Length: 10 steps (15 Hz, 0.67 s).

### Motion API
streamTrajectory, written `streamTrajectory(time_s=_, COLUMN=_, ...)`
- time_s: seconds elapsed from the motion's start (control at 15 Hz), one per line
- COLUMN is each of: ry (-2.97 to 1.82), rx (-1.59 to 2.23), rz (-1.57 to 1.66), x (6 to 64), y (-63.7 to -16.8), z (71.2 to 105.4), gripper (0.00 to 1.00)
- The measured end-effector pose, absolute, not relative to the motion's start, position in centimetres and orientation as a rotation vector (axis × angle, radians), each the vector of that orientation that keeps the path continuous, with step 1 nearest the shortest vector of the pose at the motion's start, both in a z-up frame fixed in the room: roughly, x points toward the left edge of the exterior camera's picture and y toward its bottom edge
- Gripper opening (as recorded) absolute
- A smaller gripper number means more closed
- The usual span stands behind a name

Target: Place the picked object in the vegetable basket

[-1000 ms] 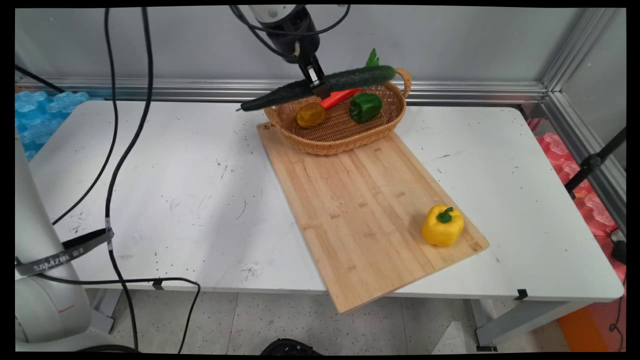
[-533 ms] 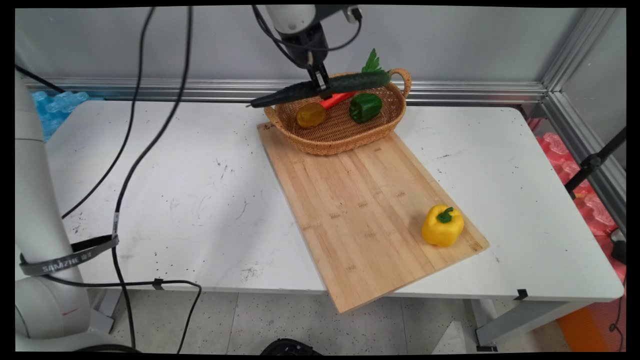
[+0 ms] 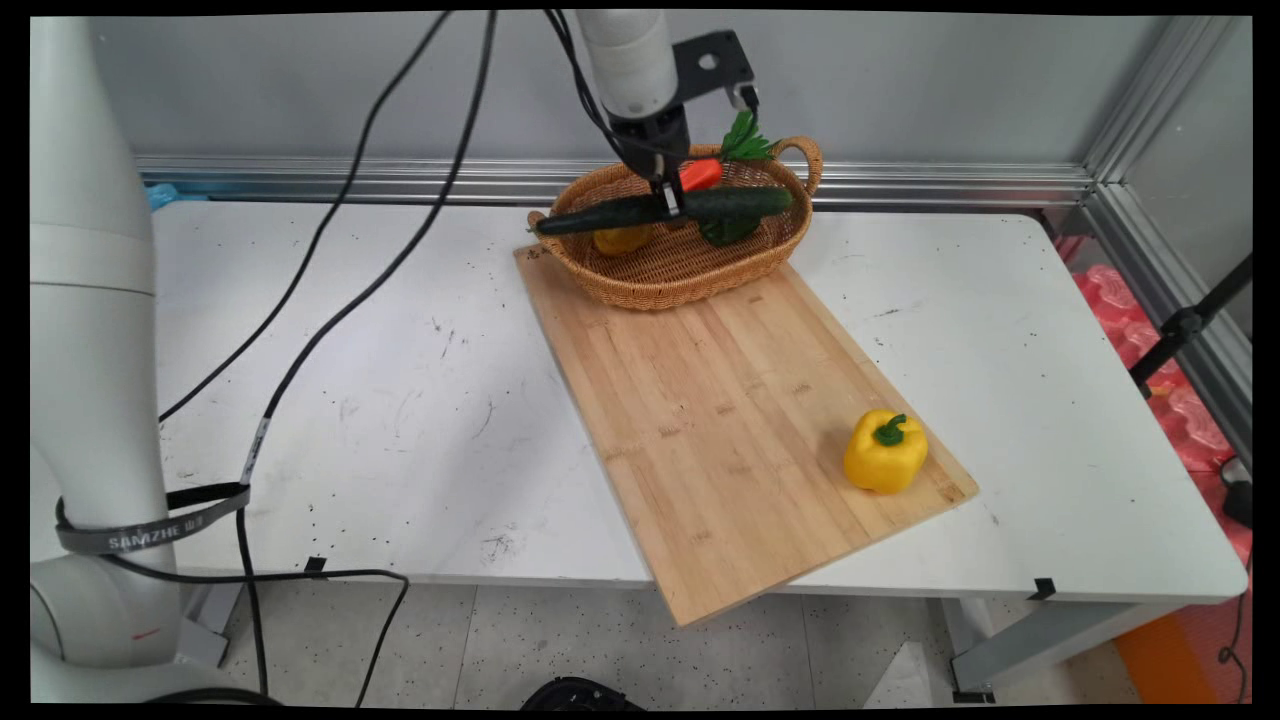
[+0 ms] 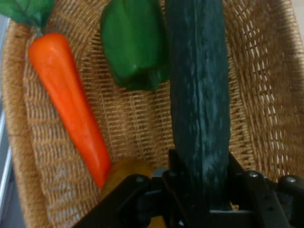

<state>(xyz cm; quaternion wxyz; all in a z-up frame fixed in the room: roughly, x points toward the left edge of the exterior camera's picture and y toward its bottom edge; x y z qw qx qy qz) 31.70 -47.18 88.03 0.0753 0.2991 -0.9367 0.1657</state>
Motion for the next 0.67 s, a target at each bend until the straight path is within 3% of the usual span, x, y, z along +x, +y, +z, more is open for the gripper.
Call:
streamTrajectory(time_s=0.2, ry=-2.833, rx=0.876, rz=0.489, x=31.0, y=-47.7, z=86.8, gripper=0.00)
streamTrajectory(time_s=0.27, ry=-2.841, rx=0.869, rz=0.487, x=30.8, y=-47.8, z=86.4, gripper=1.00)
streamTrajectory(time_s=0.67, ry=-2.864, rx=0.816, rz=0.479, x=30.0, y=-48.2, z=85.3, gripper=1.00)
